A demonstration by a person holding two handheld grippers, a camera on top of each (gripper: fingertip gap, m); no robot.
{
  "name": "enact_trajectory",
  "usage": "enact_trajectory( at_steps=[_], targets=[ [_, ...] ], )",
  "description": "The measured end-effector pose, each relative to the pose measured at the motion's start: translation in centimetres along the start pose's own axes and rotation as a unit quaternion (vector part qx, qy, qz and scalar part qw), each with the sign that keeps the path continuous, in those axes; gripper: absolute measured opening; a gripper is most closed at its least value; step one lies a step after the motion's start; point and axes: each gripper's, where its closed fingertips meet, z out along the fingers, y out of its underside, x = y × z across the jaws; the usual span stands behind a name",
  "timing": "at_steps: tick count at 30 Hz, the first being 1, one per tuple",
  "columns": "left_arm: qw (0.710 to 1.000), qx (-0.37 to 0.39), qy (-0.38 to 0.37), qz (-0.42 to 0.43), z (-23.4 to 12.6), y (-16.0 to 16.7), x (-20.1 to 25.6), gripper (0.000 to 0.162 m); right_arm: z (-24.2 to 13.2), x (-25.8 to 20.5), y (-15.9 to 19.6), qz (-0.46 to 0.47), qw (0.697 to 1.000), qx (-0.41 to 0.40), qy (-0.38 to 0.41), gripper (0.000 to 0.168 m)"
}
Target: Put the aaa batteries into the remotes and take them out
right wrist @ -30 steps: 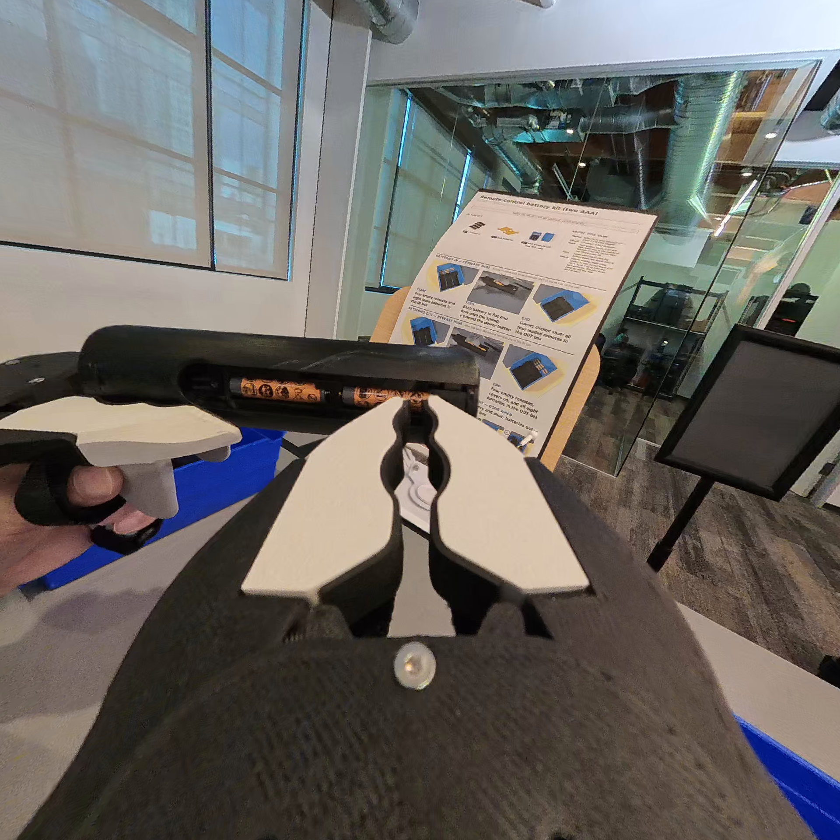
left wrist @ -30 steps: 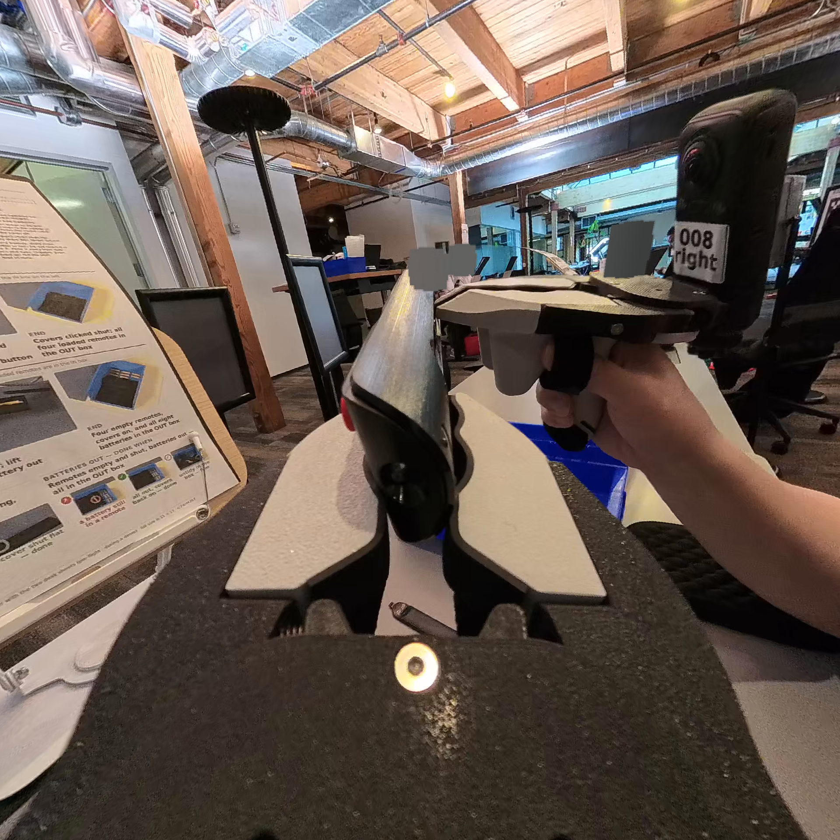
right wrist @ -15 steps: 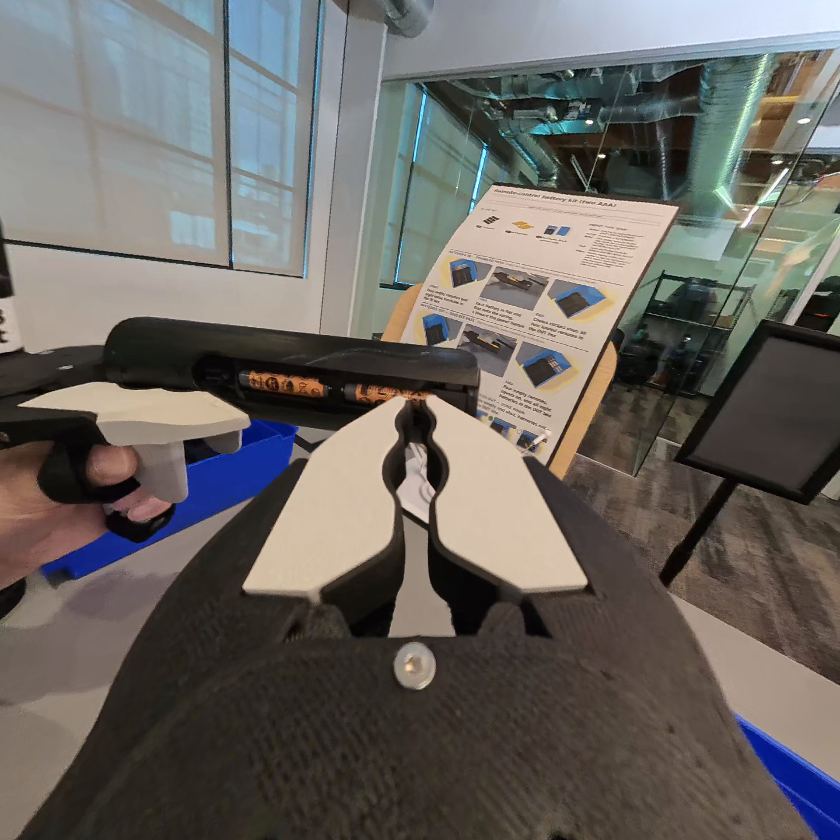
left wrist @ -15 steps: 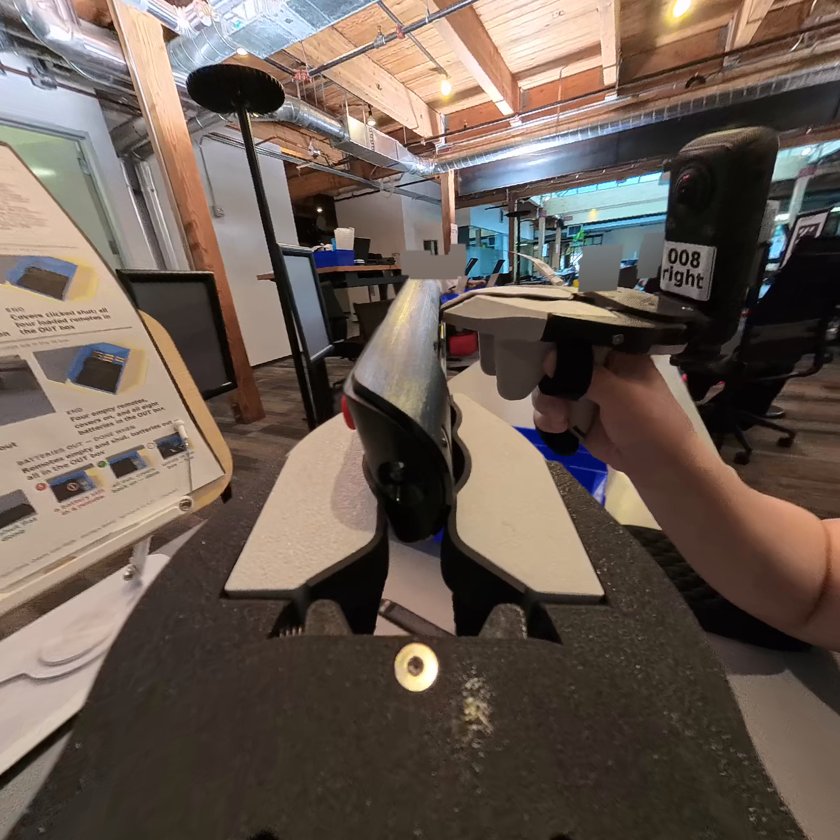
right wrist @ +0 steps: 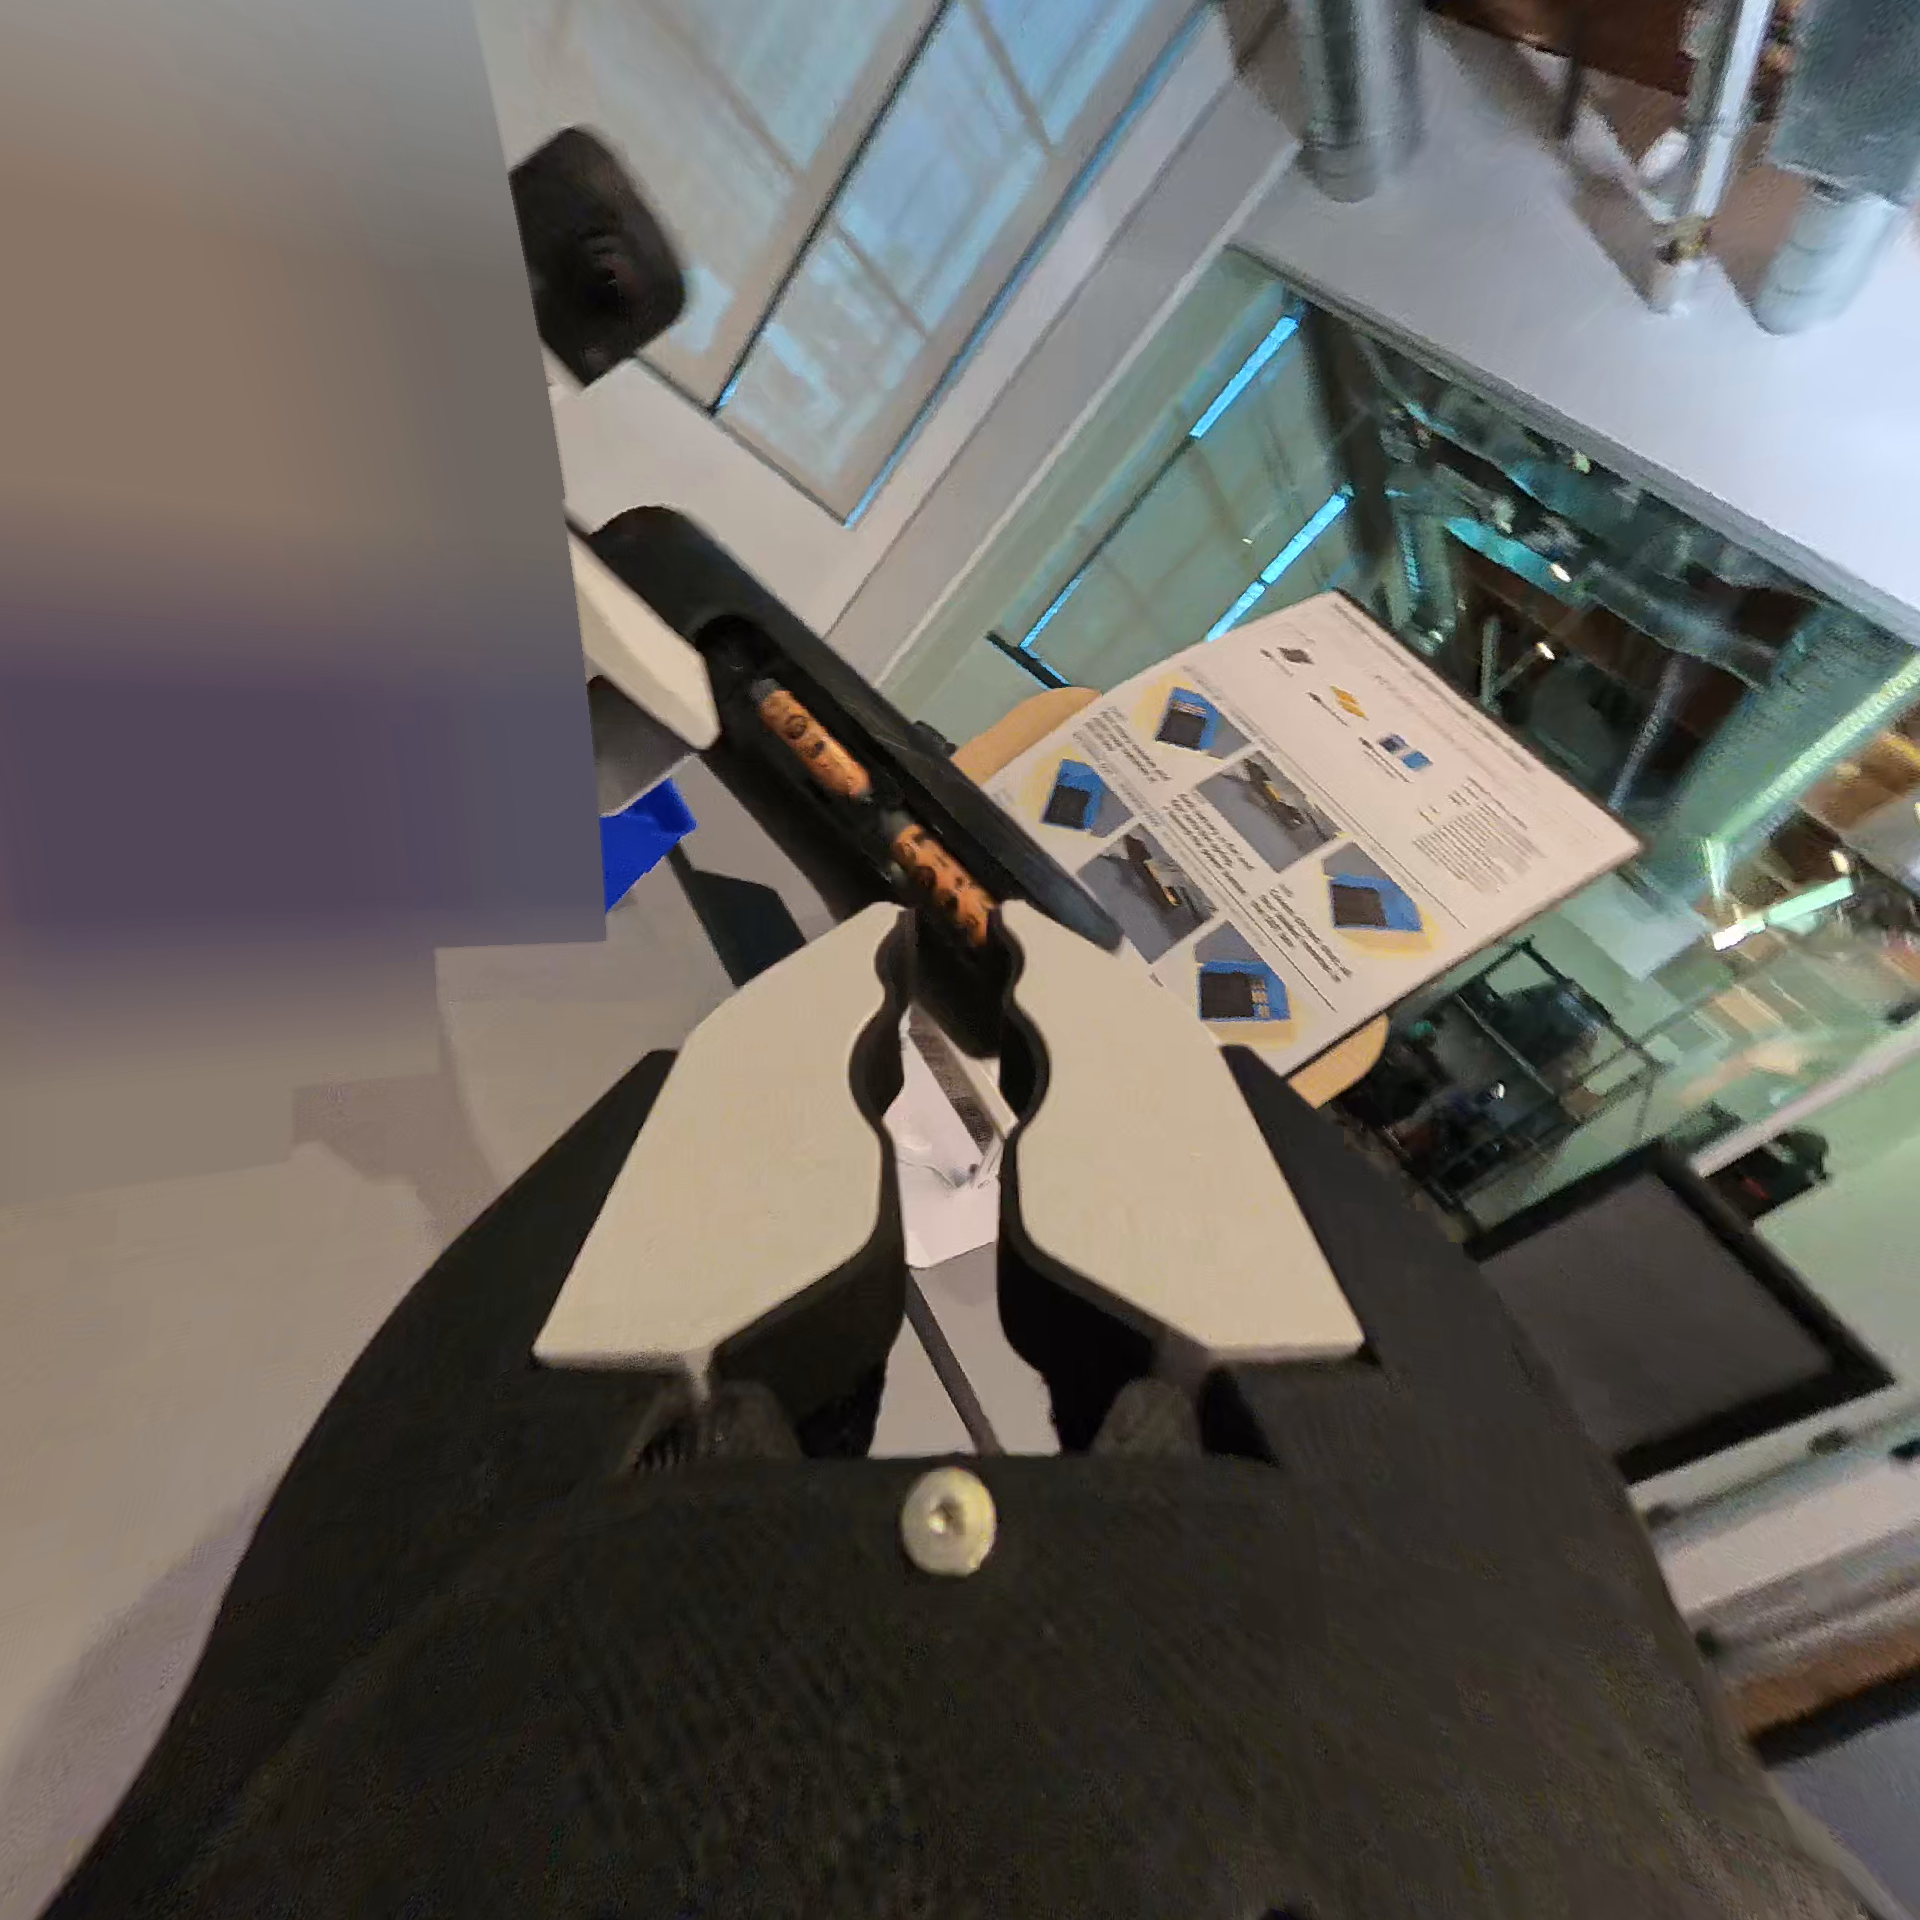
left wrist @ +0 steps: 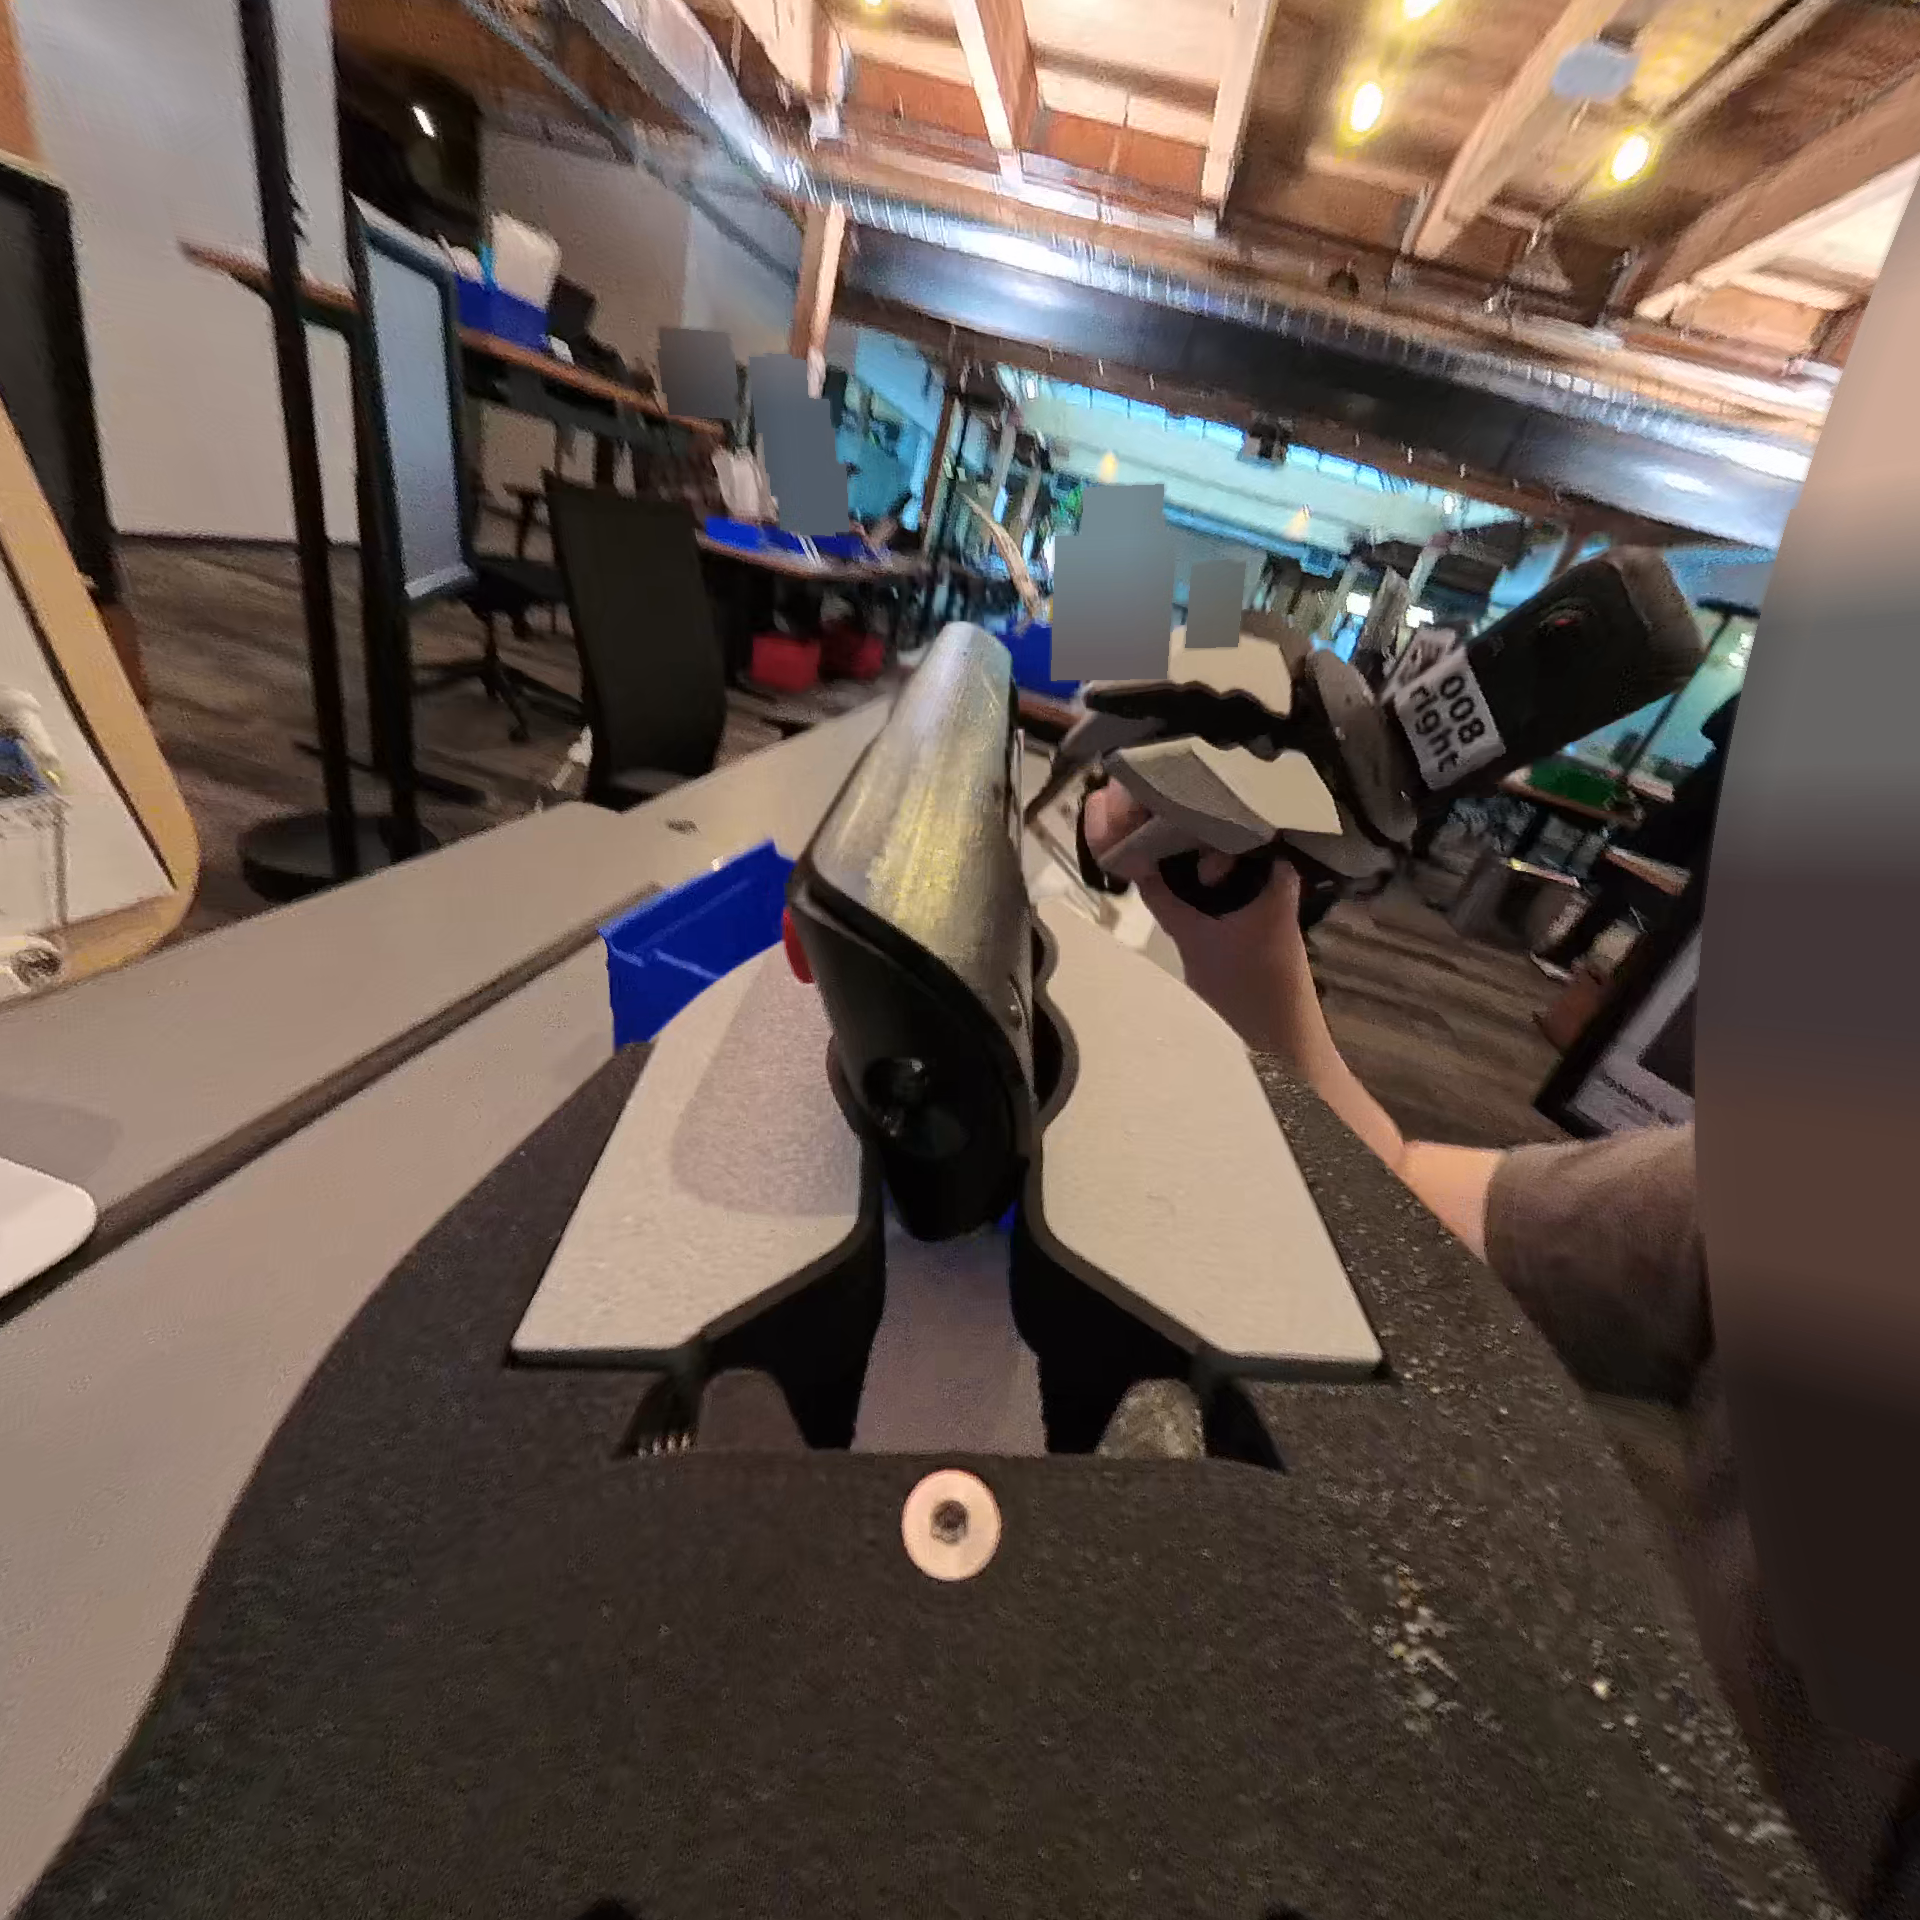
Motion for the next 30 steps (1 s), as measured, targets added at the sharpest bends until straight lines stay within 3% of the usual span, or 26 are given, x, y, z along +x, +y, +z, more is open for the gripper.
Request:
enact_trajectory(
  at_steps=[4,11,30],
  targets=[
    [0.999,-0.048,-0.009,0.0,0.3,1.5,-0.6,0.024,0.6,-1.7,1.4,-0.085,0.996,-0.028,-0.025,0.014],
    [0.992,-0.127,0.012,-0.015,1.0,4.2,-0.5,0.024,1.5,-2.9,3.7,-0.081,0.993,-0.055,-0.068,0.012],
    [0.985,-0.171,0.006,-0.021,1.0,5.6,-1.0,0.024,1.2,-4.9,5.4,-0.103,0.981,-0.092,-0.134,0.01]
  ],
)
